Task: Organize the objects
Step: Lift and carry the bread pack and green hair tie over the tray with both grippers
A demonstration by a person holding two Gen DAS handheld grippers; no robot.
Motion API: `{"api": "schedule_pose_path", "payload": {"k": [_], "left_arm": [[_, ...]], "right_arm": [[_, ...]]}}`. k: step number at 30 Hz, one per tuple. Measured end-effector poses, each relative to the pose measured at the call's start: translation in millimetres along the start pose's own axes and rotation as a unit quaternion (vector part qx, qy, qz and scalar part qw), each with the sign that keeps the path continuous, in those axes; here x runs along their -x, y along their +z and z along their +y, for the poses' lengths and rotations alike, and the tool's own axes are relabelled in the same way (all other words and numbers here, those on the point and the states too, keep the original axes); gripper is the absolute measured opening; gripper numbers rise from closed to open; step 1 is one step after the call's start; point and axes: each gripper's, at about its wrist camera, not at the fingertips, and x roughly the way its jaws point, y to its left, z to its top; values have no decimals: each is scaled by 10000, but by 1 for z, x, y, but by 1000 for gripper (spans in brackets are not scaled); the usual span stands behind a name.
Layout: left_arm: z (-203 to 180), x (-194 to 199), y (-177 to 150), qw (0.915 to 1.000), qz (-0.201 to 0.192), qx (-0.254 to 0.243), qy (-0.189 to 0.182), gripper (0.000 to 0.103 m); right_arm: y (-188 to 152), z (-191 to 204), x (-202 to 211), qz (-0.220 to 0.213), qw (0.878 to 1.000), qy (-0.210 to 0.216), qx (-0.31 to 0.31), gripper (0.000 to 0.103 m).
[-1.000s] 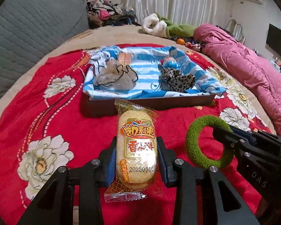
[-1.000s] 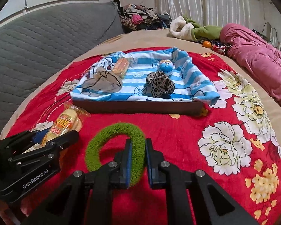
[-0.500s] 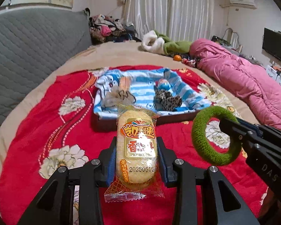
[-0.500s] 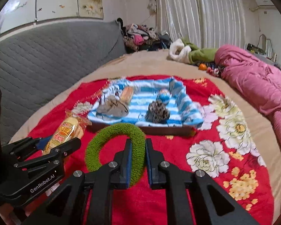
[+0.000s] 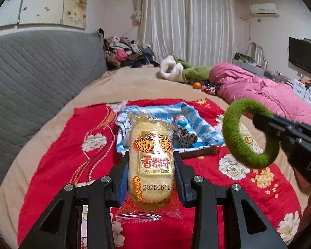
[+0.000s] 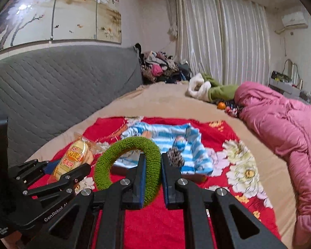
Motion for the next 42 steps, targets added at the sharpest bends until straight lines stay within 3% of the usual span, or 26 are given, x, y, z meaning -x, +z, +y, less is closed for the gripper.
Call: {"api": "schedule_pose_path", "payload": {"k": [13,42], "left_arm": [[-11,16,45,9995,-297,-128,-1,39],[-30,-95,116,9997,-142,-200,-80,39]], "right_arm": [[42,5,20,-384,9987,-184,294,13],[88,-42,-70,-388,9985,-349,171,13]]}}
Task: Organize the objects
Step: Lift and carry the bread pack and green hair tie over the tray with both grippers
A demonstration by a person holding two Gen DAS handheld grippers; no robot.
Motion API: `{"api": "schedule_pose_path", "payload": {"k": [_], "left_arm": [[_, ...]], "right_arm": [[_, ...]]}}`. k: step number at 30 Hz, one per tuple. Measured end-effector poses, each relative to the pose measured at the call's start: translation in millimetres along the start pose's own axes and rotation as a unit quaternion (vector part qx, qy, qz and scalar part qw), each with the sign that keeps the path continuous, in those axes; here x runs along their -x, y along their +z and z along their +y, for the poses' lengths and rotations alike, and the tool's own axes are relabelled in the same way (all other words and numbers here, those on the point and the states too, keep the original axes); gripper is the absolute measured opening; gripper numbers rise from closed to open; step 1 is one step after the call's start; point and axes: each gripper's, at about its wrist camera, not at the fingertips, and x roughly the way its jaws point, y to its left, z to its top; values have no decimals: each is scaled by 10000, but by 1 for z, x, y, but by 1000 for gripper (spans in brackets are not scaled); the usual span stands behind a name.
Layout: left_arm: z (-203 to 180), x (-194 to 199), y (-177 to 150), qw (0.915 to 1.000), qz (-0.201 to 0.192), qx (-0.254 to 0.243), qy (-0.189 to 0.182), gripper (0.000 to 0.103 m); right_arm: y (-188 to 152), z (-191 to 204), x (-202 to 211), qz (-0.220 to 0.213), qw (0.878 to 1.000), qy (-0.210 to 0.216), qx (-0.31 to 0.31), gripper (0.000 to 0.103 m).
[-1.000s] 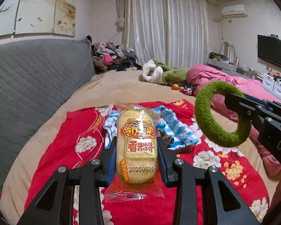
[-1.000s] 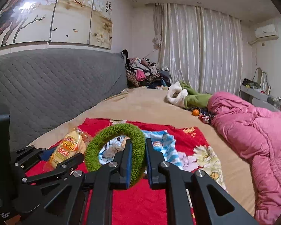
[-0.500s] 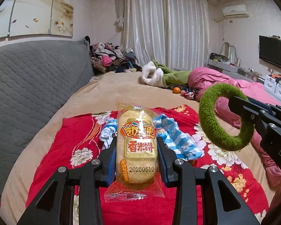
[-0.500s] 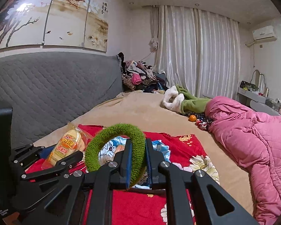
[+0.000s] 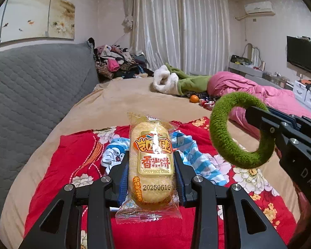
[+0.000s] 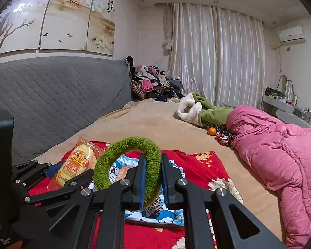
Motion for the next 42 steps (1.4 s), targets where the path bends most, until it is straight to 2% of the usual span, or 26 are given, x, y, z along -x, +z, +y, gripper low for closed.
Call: {"api": "schedule_pose_path", "payload": {"k": [12,25,42], "left_arm": [[5,-55,-5,9999,163,37,4,39],[5,-94,-8,9995,303,25,46,39],[2,-171,-33,9975,707,-18,26,39]], "right_arm": [[-16,-11,-52,186,9998,29,-116,13],[-21,-19,-83,279,9995,46,-152,13],[-48,-26,-150,660,9976,16,-188,13]]}}
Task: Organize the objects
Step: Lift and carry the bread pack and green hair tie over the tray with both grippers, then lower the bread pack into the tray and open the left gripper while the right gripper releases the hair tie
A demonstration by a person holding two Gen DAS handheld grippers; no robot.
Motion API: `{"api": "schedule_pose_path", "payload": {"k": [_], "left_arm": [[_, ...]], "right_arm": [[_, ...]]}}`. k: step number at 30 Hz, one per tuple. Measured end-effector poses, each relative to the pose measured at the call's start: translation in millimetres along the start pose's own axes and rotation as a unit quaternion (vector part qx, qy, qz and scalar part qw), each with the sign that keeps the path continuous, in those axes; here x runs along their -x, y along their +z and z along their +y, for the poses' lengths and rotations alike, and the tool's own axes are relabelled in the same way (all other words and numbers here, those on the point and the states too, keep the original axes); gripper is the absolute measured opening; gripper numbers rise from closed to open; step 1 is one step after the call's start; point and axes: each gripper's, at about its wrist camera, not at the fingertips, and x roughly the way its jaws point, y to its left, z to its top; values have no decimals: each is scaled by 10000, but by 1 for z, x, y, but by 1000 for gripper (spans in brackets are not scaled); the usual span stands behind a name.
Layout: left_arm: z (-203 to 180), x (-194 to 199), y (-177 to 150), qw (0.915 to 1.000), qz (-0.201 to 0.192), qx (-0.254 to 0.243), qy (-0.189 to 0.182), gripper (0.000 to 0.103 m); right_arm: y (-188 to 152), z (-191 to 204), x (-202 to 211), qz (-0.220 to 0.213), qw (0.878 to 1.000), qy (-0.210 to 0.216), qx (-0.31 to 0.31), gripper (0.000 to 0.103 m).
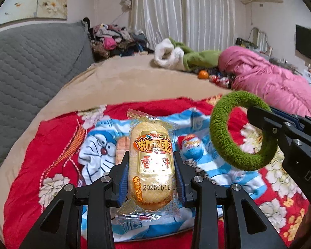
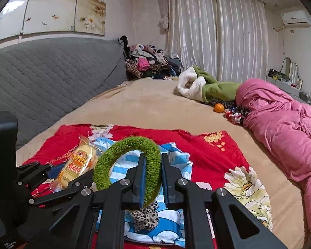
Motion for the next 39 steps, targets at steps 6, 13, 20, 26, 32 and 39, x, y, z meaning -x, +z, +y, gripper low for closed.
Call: {"api": "schedule_pose_path", "payload": {"k": [6,13,20,26,32,39], "left_arm": [[2,-31,-9,9998,208,51,6,39],[2,-58,-20,9993,362,69,6,39],[-1,-79,-27,9987,485,125,-44,39],[-2,-93,-32,9981,599,146,-61,39],[-6,-102,-38,9974,696,129,-97,39],[-8,-112,-43,9964,825,125,-147,39]], "right_arm": [[-15,-5,-31,236,9997,-50,-28,13],[-32,-15,-67,574,9983,-118,-55,13],[-46,-19,-91,810,9966,-159,-42,13],[-57,-18,-109,1045,9942,-236,18,13],[-65,-17,-120,1197,9924,-274,28,13],[-74,-18,-131,1371,9900,-342,46,14]]}}
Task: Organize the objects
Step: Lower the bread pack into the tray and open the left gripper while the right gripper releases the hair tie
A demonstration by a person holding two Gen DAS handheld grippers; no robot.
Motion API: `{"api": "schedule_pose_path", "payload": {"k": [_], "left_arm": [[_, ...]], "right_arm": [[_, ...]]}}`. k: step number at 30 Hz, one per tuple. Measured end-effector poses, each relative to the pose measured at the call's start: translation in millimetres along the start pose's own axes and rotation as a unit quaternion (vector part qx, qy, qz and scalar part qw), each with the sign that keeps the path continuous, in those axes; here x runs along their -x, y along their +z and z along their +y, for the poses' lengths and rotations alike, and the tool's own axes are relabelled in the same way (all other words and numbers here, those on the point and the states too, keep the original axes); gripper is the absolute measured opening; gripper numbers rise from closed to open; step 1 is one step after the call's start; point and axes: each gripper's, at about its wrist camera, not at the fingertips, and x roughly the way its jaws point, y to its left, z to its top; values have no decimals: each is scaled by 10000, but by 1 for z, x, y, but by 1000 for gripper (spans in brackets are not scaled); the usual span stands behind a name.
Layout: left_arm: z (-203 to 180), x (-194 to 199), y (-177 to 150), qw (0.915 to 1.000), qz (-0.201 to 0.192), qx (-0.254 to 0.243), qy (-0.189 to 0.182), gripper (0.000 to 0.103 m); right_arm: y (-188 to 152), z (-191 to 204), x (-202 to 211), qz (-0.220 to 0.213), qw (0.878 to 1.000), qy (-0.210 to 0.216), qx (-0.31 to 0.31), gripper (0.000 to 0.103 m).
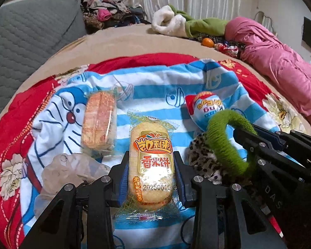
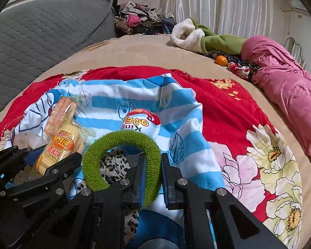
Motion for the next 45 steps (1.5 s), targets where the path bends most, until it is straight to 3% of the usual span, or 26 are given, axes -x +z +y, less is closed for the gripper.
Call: {"api": "schedule_pose_path", "payload": {"k": [25,27,29,36,45], "left_arm": [[-3,-10,-8,9999,145,58,-68,41],[-3,-9,-9,9998,142,75,-66,46],[-3,-6,-8,9998,116,116,-56,60],[-2,0,-8,9998,105,159,-62,67],[8,1,-13,9994,172,305,-85,72]], "right_arm": [[-6,-3,-3,30,10000,-71,-58,14],[-5,-1,-3,32,10000,-73,-47,14],[-5,-1,-3,32,10000,-71,-51,14],[-6,0,0,63,9999,-70,-66,16],[-4,-2,5,13,9999,-101,-127,38]]}}
